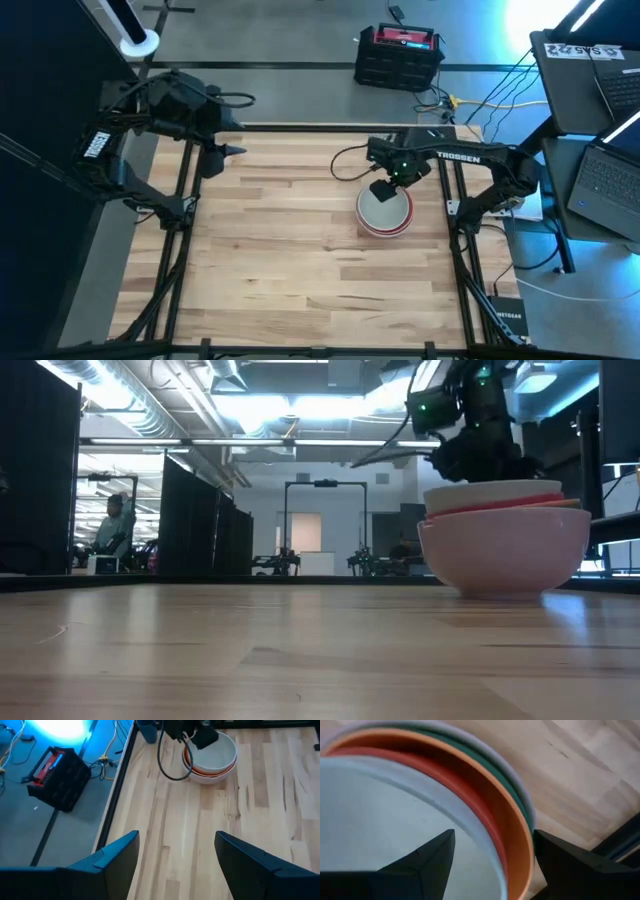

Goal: Nest bowls inside each other
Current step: Move the stack of bowls to the center of the table

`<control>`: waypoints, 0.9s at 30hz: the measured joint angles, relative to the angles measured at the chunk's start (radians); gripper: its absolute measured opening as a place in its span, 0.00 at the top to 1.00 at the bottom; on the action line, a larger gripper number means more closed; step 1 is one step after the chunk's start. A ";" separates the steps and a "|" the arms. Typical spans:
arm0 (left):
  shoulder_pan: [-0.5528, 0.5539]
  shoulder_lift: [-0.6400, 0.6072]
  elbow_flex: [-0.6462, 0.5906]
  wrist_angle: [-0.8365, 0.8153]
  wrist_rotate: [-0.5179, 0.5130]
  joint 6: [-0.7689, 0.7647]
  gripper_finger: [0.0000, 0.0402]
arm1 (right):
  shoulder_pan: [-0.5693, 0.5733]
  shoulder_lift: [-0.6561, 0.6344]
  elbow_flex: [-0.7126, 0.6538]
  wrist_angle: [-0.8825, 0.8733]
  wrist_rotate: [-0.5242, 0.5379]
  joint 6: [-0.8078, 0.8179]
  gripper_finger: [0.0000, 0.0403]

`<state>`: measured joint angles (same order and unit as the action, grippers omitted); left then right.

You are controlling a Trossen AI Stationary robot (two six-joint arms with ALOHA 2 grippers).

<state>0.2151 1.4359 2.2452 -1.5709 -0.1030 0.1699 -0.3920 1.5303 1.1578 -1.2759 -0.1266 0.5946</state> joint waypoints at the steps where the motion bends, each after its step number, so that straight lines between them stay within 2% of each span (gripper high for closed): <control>1: 0.000 -0.005 0.000 0.000 0.002 0.000 0.39 | 0.000 0.000 -0.011 -0.001 -0.007 0.004 0.39; 6: 0.000 -0.022 0.000 0.000 0.001 0.000 0.39 | -0.002 -0.002 -0.046 -0.008 -0.018 0.009 0.52; 13: 0.000 -0.030 0.000 0.000 0.001 0.002 0.39 | -0.002 -0.002 -0.048 0.014 -0.056 0.003 0.94; 27: 0.000 -0.031 0.000 0.000 0.001 0.019 0.39 | 0.012 0.055 -0.043 0.229 -0.159 0.057 0.98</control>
<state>0.2150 1.4052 2.2448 -1.5711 -0.1016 0.1890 -0.3802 1.5853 1.1152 -1.0472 -0.2856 0.6513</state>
